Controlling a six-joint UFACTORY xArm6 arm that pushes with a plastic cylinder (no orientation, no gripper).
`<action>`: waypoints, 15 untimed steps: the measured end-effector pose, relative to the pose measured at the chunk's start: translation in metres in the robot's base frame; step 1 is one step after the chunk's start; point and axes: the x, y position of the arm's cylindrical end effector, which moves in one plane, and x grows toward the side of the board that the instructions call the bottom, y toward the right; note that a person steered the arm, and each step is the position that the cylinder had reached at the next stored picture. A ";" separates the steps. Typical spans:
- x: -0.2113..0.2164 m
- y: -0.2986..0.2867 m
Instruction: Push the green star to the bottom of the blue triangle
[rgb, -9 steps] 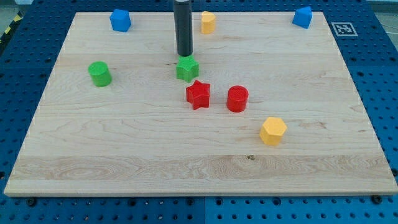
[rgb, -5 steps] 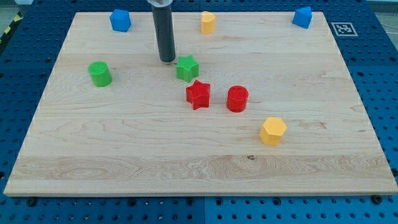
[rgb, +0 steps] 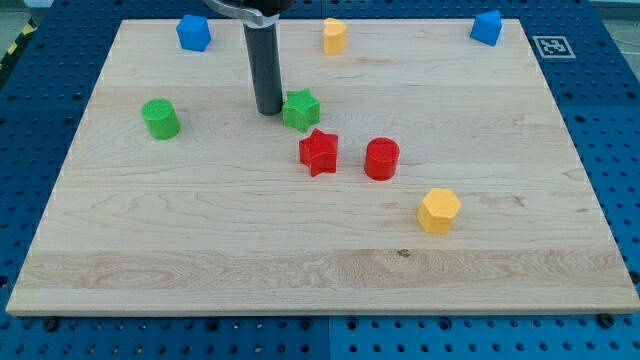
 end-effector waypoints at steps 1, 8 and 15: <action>0.000 0.007; 0.011 0.052; 0.011 0.152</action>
